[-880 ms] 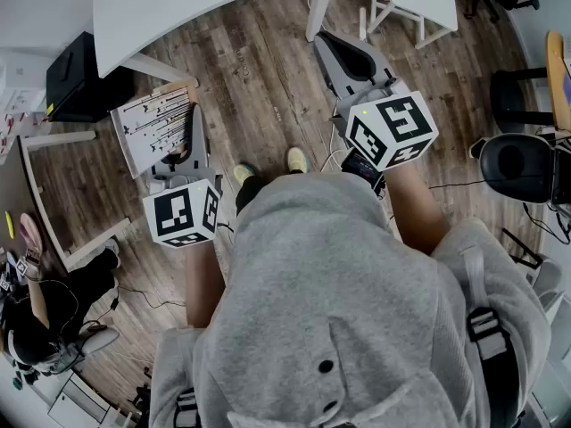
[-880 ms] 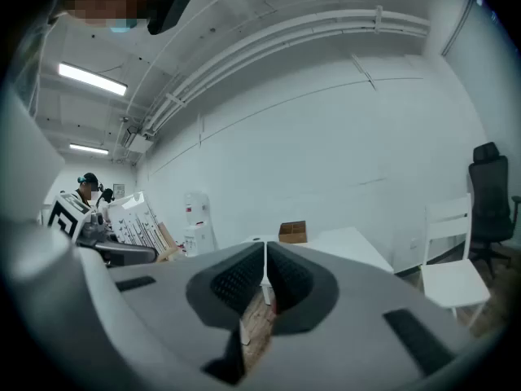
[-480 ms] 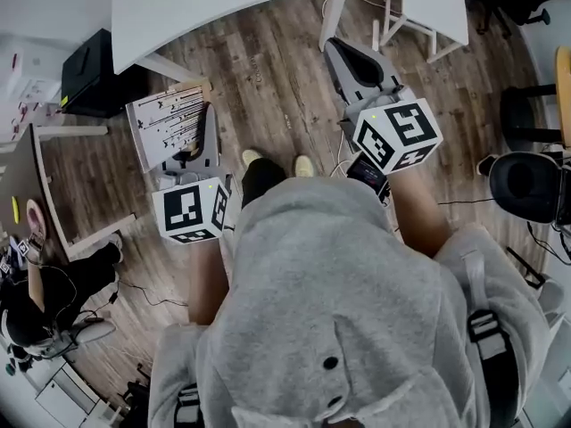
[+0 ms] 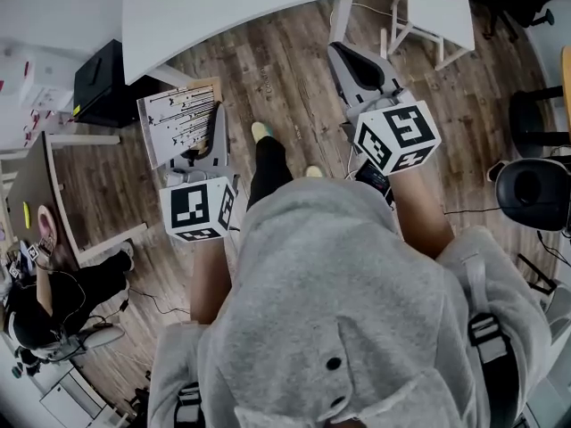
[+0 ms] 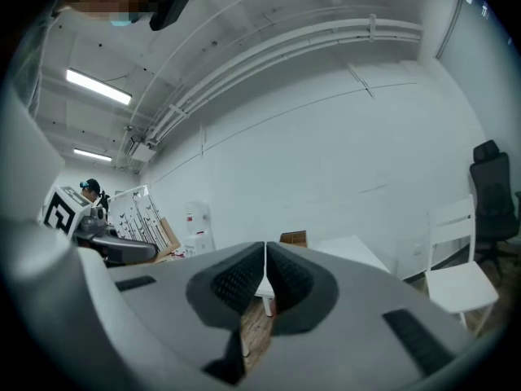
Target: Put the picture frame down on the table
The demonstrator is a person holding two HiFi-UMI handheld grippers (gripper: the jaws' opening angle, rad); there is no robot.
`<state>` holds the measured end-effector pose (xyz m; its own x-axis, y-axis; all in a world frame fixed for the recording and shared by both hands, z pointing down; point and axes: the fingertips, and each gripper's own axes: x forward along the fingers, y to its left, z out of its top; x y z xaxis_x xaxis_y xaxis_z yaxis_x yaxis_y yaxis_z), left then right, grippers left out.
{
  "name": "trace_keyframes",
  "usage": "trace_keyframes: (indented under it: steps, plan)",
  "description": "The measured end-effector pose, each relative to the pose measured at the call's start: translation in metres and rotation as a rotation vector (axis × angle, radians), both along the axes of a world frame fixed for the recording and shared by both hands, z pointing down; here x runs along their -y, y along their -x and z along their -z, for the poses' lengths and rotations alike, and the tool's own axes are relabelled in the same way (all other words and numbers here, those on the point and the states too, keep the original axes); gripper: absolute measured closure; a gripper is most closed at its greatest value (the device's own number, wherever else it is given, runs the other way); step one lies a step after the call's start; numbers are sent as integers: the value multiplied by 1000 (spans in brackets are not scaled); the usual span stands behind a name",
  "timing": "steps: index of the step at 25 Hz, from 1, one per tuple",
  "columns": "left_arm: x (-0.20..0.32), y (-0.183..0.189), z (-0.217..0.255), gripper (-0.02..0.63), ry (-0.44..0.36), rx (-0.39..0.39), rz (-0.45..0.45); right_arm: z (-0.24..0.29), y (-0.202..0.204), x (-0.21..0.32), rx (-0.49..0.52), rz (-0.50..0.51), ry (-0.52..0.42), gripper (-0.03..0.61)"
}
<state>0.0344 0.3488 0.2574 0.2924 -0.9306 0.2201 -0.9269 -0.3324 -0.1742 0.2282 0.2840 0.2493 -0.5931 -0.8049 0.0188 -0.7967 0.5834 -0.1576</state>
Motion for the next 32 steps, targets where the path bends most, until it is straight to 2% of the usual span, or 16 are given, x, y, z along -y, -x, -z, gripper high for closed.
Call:
trace_keyframes:
  steps: [7, 17, 32]
  plan:
    - [24, 4, -6, 506, -6, -16, -14, -2, 11, 20, -19, 9, -4, 551]
    - [77, 39, -17, 506, 22, -34, -8, -14, 42, 72, -51, 12, 37, 551]
    - [179, 104, -30, 506, 83, -38, -12, -32, 113, 172, -123, 31, 103, 551]
